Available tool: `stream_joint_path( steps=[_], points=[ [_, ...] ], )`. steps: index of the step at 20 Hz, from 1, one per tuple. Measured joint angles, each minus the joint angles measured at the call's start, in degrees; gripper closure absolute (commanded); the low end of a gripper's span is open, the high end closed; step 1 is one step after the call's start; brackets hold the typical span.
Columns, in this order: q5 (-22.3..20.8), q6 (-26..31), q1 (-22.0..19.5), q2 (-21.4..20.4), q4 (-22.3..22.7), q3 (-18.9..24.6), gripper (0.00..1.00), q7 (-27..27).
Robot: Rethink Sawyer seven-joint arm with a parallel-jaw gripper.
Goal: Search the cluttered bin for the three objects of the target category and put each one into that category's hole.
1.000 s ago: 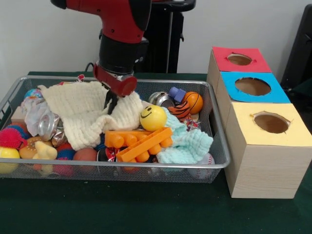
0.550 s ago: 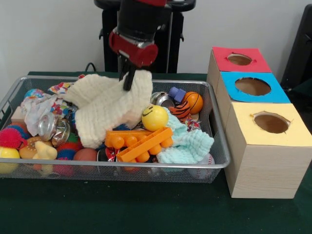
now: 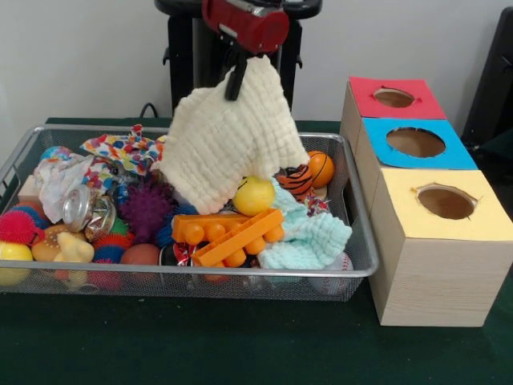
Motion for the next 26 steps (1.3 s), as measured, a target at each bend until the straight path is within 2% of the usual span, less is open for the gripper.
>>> stream_joint_path(
  steps=[9, 16, 20, 21, 26],
  points=[
    [1.87, 1.43, 2.43, -3.22, 0.02, -0.01, 1.00, -0.01],
    [2.96, 7.30, 4.52, -5.94, 0.03, -0.02, 1.00, -0.01],
    [3.42, 8.12, 4.69, -6.51, 0.04, -0.02, 1.00, -0.01],
    [3.49, 8.12, 4.59, -6.56, 0.04, -0.02, 0.00, -0.01],
    [3.61, 8.12, 4.38, -6.63, 0.17, -0.02, 0.00, -0.01]
  ],
)
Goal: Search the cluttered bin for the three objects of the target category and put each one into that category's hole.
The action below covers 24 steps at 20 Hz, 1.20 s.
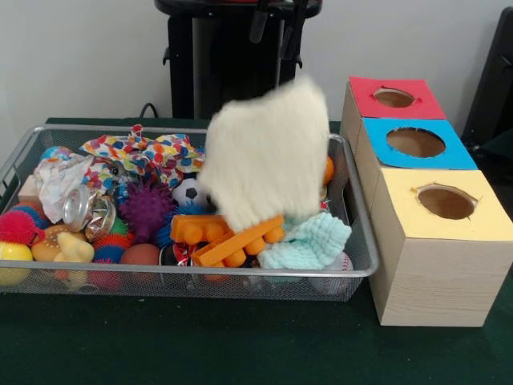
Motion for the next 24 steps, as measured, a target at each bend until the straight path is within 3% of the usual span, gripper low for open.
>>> stream_joint_path(
  steps=[13, 20, 24],
  points=[
    [0.07, -1.03, -1.33, -0.12, 0.02, 0.65, 0.00, 0.00],
    [-0.61, -9.79, -11.25, 4.17, -0.21, 4.70, 0.00, 0.00],
    [-2.30, -13.29, -14.72, 7.06, -0.26, 5.63, 0.00, 0.00]
  ],
)
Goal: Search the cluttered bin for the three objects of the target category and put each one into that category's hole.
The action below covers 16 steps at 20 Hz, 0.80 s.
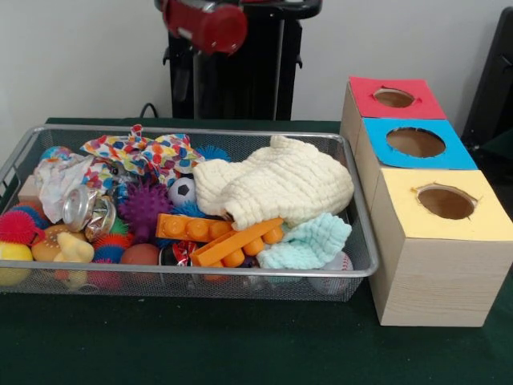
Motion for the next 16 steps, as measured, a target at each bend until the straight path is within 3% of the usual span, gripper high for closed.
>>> stream_joint_path(
  steps=[5, 16],
  points=[
    [-4.43, -4.89, -3.00, 4.78, -0.03, 0.40, 0.00, 0.00],
    [-10.95, -10.35, -2.90, 13.38, -0.69, 0.48, 0.00, 0.00]
  ],
)
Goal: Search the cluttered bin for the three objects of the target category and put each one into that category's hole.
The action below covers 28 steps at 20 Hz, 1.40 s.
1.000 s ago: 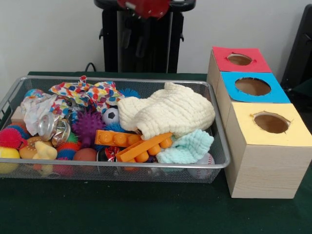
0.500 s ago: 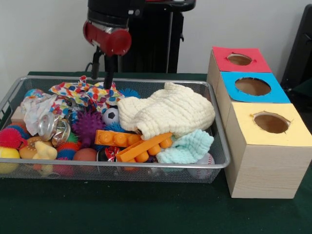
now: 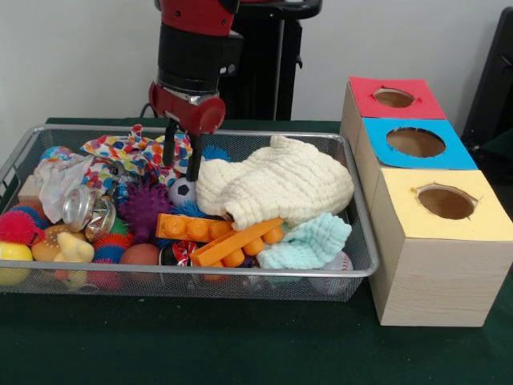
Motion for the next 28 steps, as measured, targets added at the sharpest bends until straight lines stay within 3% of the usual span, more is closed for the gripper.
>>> stream_joint_path(
  steps=[11, 24, 28],
  points=[
    [-5.26, 0.18, 0.78, 4.40, -4.63, -0.44, 0.00, 0.00],
    [-6.29, 6.59, 0.49, 0.37, -5.86, -1.20, 0.00, 0.00],
    [-6.40, 7.72, -0.50, 1.06, -6.71, -1.15, 0.00, 0.00]
  ],
)
